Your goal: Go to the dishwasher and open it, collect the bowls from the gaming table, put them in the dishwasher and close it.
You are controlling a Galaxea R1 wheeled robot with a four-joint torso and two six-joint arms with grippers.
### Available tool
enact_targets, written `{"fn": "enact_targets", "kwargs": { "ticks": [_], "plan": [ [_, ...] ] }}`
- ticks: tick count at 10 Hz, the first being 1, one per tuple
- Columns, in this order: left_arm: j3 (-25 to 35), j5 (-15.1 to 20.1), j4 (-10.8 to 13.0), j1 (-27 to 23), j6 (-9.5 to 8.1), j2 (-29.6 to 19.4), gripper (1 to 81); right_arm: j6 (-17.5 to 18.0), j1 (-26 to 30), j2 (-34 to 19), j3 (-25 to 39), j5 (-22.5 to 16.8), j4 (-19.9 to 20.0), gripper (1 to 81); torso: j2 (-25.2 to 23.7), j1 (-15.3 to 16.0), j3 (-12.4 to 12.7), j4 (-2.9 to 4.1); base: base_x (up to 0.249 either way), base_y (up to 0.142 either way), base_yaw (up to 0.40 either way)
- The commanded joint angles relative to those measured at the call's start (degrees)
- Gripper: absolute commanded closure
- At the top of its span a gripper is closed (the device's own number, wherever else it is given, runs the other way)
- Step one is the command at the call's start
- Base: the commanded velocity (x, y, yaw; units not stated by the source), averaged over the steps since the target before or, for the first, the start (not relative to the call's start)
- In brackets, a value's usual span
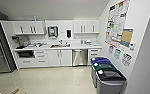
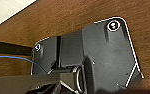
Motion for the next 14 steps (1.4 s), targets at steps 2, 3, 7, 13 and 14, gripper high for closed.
{"fn": "enact_targets", "kwargs": {
  "ticks": [2, 3, 7, 13, 14],
  "plan": [
    [0.1, 2.3, -0.4, -3.5, -0.04, -1.1, 1.0, 0.2, 2.3, -1.1, 1.0, -2.5, 0.6, 1.0, 0.0, 0.0, 0.0, 0.0, 0.192, 0.0, 0.0],
    [0.1, 2.3, -0.4, -3.4, -0.04, -0.9, 1.0, 0.2, 2.3, -1.1, 1.1, -2.5, 0.4, 1.0, 0.0, 0.0, 0.0, 0.0, 0.192, 0.0, 0.0],
    [0.1, 2.3, -0.4, -3.4, -0.04, -1.3, 1.0, 0.1, 2.6, -1.2, 1.2, -2.5, 0.3, 1.0, 0.0, 0.0, 0.0, 0.0, 0.192, 0.0, 0.0],
    [0.3, 2.3, -0.4, -3.4, -0.04, -0.9, 1.0, 0.1, 2.7, -1.2, 1.1, -2.5, 0.2, 1.0, 0.0, 0.0, 0.0, 0.0, 0.192, 0.0, 0.0],
    [0.3, 2.2, -0.4, -3.4, -0.04, -1.0, 1.0, -0.1, 2.7, -1.2, 1.1, -2.5, 0.2, 1.0, 0.0, 0.0, 0.0, 0.0, 0.192, 0.0, 0.0]
  ]
}}
